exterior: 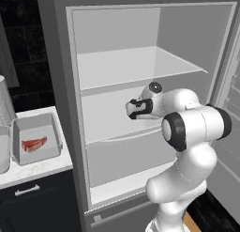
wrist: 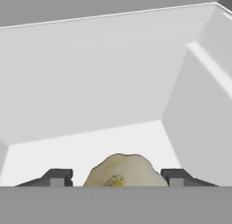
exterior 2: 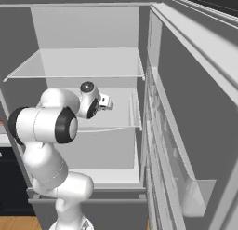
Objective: Place one garlic and one steak in each tupperware on the nearby counter, to pack two identical lunches.
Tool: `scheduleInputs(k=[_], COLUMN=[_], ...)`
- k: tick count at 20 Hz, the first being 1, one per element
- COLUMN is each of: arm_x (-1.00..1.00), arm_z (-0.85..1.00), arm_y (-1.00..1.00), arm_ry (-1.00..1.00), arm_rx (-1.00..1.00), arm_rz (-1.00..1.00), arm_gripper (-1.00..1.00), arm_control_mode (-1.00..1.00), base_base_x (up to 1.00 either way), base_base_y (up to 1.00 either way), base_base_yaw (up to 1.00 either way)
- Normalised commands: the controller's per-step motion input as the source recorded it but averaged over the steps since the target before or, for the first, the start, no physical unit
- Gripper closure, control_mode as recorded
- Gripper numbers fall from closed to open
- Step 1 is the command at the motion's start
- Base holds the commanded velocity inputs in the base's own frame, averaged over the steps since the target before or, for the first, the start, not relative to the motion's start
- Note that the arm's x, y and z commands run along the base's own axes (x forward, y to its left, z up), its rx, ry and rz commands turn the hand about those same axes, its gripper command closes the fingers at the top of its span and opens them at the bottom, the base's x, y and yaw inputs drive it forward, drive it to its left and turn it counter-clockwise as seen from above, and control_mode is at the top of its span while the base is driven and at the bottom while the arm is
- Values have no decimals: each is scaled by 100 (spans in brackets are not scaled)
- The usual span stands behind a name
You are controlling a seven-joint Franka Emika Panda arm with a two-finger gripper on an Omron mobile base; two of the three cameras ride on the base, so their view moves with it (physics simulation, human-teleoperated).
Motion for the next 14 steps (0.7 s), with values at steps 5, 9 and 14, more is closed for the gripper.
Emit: scheduleInputs(k=[5,9,14], arm_x=[-1,-69,-100], arm_z=[0,0,20], arm_y=[0,0,-8], arm_ry=[0,-6,-42], arm_rx=[0,0,2], arm_rz=[0,0,0], arm_gripper=[100,100,100], arm_control_mode=[-100,-100,-100], base_base_x=[0,0,0], base_base_y=[0,0,0], base_base_yaw=[0,0,0])
